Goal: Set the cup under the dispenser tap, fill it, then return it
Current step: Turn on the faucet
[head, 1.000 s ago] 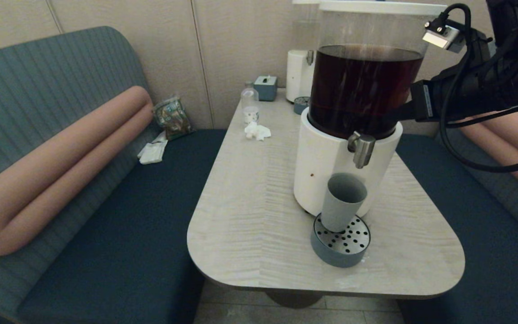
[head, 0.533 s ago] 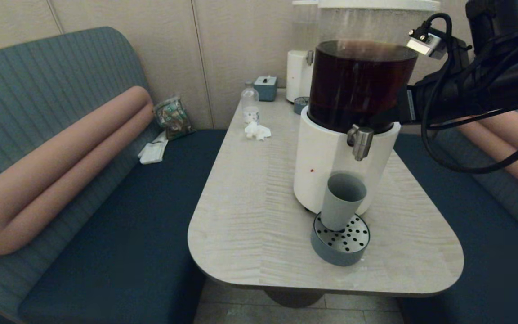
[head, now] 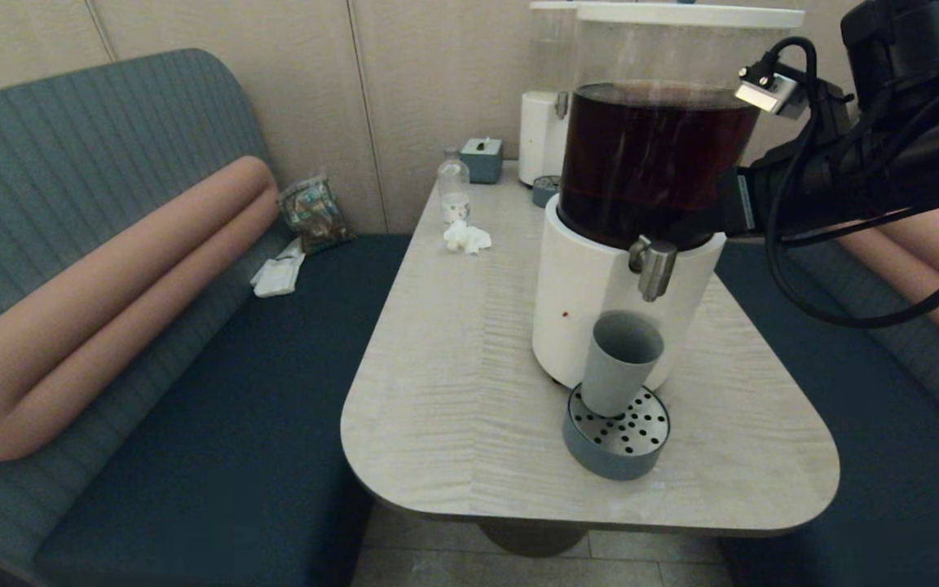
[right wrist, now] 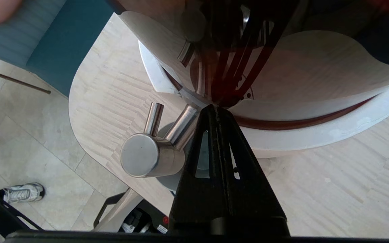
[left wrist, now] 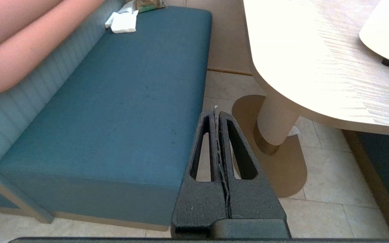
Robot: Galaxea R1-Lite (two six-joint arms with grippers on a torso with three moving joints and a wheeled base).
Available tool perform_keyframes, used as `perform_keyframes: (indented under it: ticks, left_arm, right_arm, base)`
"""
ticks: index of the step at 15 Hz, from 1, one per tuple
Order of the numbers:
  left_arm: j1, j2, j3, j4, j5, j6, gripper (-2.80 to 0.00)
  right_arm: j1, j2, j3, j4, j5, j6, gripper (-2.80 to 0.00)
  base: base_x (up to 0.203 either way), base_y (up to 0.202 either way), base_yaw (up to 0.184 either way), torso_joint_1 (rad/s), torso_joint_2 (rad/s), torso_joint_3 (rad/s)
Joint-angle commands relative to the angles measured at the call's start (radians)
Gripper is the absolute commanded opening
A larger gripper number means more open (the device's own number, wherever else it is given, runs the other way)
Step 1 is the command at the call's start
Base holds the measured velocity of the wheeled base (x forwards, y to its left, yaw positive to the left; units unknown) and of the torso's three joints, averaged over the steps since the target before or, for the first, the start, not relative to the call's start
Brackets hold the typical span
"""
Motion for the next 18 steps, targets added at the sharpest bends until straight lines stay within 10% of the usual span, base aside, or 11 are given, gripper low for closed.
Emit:
perform_keyframes:
  ticks: [1, 18]
  left_arm:
    - [0.000, 0.001, 0.000, 0.000, 0.002, -0.001, -2.80]
    - [0.000, 0.001, 0.000, 0.000, 0.000, -0.001, -2.80]
  right_arm:
    - [0.001, -0.026, 0.013, 0.004, 0.001, 0.000, -2.80]
    - [0.073, -0.061, 0.076, -0.001, -0.007, -0.002, -2.80]
  base:
    - [0.000, 0.000, 0.000, 0.000, 0.00, 0.000]
    - [0.000, 0.000, 0.000, 0.000, 0.00, 0.000]
